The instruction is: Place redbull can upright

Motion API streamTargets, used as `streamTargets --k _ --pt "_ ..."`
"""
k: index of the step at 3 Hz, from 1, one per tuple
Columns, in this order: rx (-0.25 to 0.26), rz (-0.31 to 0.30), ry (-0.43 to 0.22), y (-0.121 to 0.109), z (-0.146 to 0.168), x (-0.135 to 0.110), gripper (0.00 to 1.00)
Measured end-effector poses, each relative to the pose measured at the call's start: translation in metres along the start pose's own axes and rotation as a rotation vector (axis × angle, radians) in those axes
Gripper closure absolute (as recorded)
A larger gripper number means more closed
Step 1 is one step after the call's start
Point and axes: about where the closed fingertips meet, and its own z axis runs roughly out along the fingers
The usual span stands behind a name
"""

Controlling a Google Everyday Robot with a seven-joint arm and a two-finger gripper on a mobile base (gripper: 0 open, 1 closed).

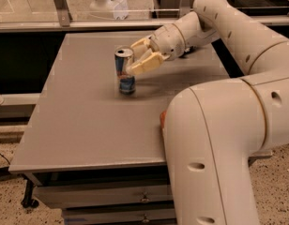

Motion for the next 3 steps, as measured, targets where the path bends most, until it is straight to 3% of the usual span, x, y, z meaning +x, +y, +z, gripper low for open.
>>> streamTargets --k 3 --pt "0.000 0.000 0.000 0.0000 0.0000 0.0000 0.81"
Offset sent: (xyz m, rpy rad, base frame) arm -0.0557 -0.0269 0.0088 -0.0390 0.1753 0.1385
